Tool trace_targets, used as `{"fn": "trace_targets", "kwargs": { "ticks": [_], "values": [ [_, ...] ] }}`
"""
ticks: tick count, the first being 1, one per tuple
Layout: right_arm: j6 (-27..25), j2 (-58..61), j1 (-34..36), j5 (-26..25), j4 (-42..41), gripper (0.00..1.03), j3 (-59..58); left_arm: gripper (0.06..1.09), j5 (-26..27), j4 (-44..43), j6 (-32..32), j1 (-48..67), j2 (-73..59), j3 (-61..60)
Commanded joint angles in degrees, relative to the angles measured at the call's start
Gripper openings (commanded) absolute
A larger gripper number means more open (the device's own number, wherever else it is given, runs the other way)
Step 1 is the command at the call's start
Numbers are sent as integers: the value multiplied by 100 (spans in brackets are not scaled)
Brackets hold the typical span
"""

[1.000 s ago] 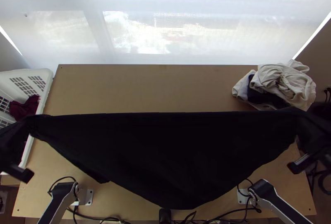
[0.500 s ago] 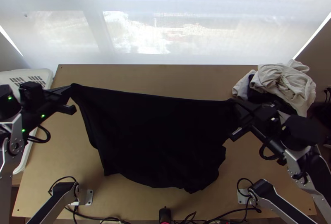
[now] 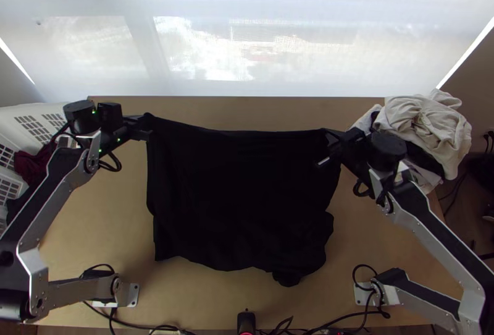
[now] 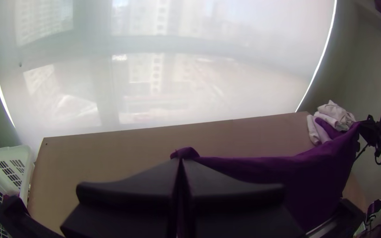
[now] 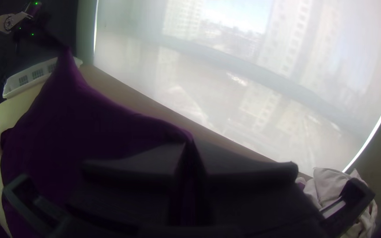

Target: Fold the t-shirt

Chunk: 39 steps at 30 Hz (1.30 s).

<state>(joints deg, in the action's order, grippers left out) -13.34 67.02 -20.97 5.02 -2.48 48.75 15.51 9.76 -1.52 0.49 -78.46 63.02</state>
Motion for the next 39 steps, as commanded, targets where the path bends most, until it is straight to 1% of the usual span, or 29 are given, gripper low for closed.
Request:
{"fn": "trace_targets", "kwargs": {
  "ticks": [1, 9, 14, 19, 24, 31, 39],
  "values": [
    [-10, 1630, 260, 43, -895, 3, 565, 9, -259, -739, 11, -32, -1313, 316],
    [7, 3124, 401, 43, -991, 3, 1778, 9, -417, -1020, 46, -225, -2112, 685],
    [7, 3906, 471, 43, -991, 3, 2464, 9, -452, -1178, 82, -251, -2446, 825],
    [-2, 4627, 542, 26, -991, 3, 3096, 9, -602, -1222, 90, -243, -2851, 1107],
    [16, 5119, 603, -1, -991, 3, 3606, 9, -892, -1442, 82, -251, -3273, 1379],
    [-98, 5752, 603, -53, -965, 3, 4160, 9, -1041, -1459, 90, -155, -3870, 1942],
    [-98, 6217, 691, -71, -877, 3, 4679, 9, -1155, -1451, 82, -102, -4424, 2495]
  ]
}}
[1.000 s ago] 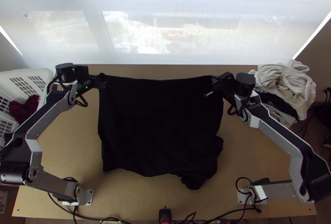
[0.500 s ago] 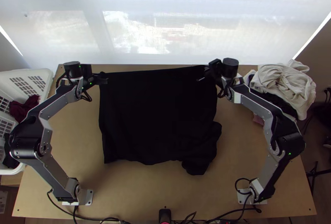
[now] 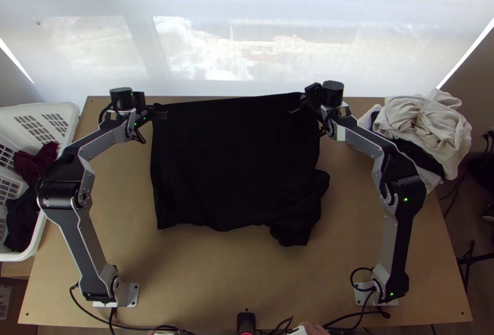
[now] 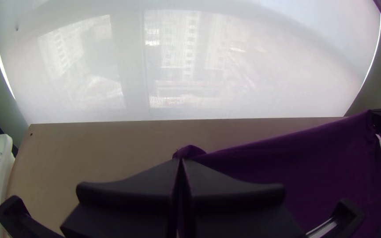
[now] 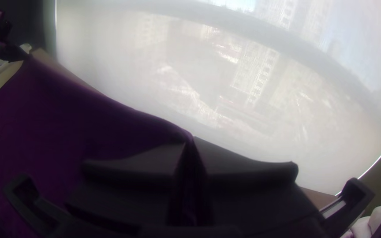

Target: Fold the t-shirt

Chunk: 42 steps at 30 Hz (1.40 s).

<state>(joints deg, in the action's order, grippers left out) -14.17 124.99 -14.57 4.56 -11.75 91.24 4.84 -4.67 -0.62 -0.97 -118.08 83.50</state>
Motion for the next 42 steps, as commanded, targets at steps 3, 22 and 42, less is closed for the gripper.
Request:
{"fn": "trace_targets", "kwargs": {
  "ticks": [3, 22, 42],
  "values": [
    [-15, 518, 59, -43, 23, 3, 509, 9, -124, -8, -26, 53, -611, 641],
    [248, -317, -99, -148, -451, 3, -177, 9, -168, -289, 45, 45, 382, -115],
    [372, -1407, -178, -174, -662, 3, -2040, 9, -133, -685, 229, 115, 1912, -2172]
  ]
}}
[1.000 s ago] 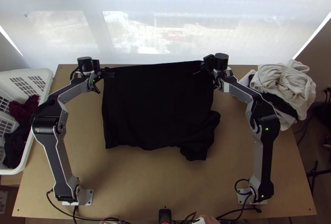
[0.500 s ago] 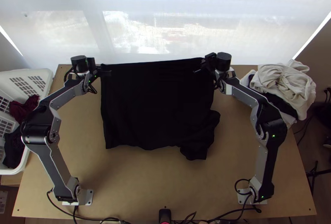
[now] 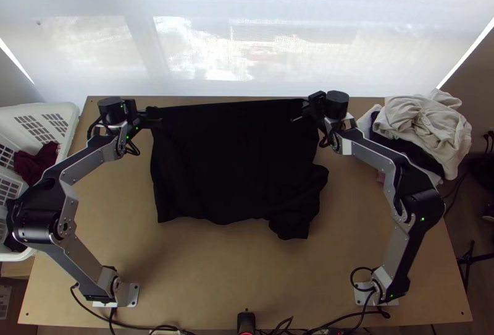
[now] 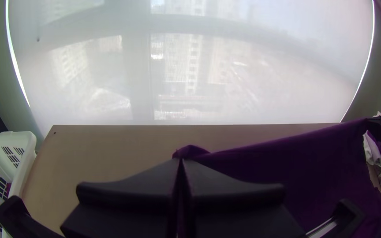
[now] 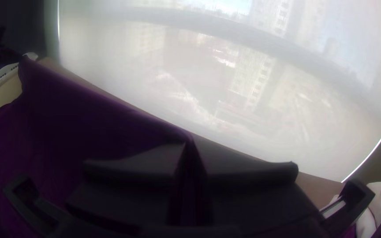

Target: Fold the t-shirt

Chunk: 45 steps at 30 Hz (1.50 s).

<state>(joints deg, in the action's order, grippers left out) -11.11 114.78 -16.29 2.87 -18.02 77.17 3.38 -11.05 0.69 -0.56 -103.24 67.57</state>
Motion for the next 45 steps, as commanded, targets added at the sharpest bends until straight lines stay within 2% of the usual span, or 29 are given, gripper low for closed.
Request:
{"fn": "trace_targets", "kwargs": {
  "ticks": [1, 13, 29, 37, 45],
  "values": [
    [66, -448, -5, -6, -35, 3, -729, 9, 23, -46, 133, 91, 480, -657],
    [109, -1019, 30, 3, -35, 3, -1555, 9, 5, -161, 335, 293, 1096, -1501],
    [224, -1784, -269, 3, -35, 3, -2531, 9, 5, -196, 142, 117, 1447, -2213],
    [276, -1731, -489, 3, -35, 3, -2935, 9, 5, -196, 151, 302, 1342, -2283],
    [303, -1547, -454, 3, -35, 3, -2821, 9, 5, -196, 89, 530, 1148, -2319]
  ]
}}
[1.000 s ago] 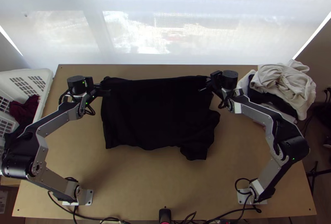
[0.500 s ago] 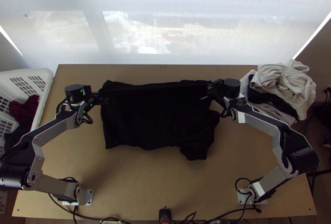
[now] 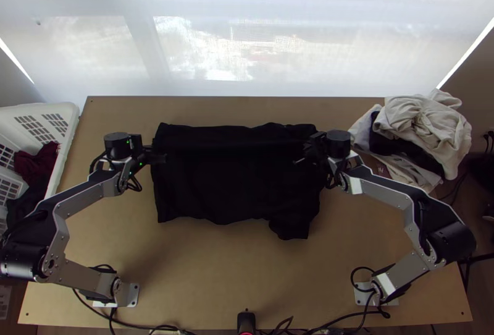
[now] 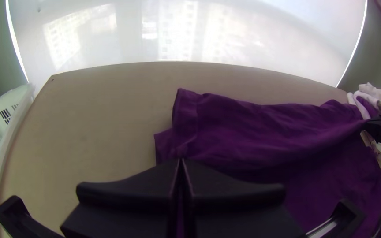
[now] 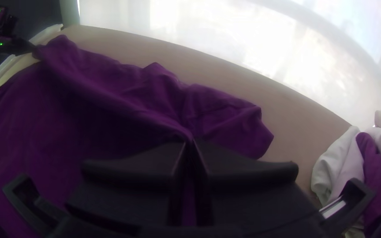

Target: Fold the t-shirt

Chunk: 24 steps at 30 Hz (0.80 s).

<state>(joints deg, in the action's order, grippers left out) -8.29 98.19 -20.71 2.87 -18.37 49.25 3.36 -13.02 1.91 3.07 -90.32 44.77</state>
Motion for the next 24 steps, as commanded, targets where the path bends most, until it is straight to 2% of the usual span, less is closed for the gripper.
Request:
{"fn": "trace_targets", "kwargs": {
  "ticks": [1, 6, 7, 10, 11, 13, 18, 24],
  "values": [
    [21, 121, -3, 3, 9, 3, -39, 9, 7, 1, -42, 176, -187, -39],
    [82, 130, 49, 3, 9, 4, 14, 9, 7, 1, -68, 150, -398, -30],
    [82, 130, 58, 3, 9, 10, 14, 11, 7, -8, -77, 159, -407, -30],
    [126, 104, 76, 3, 9, 31, 5, 47, 16, 45, -68, 176, -442, 75],
    [135, 95, 85, 3, 9, 39, -4, 54, 16, 141, -59, 185, -433, 128],
    [170, 25, 102, 3, 44, 49, -21, 57, 16, 502, -42, 176, -363, 251],
    [241, -371, 199, -6, 431, 97, -39, 66, 174, 1504, 11, 53, 296, 242],
    [328, -1303, 287, -6, 1152, 98, 5, 70, 587, 3182, 37, -114, 1483, 277]
  ]
}}
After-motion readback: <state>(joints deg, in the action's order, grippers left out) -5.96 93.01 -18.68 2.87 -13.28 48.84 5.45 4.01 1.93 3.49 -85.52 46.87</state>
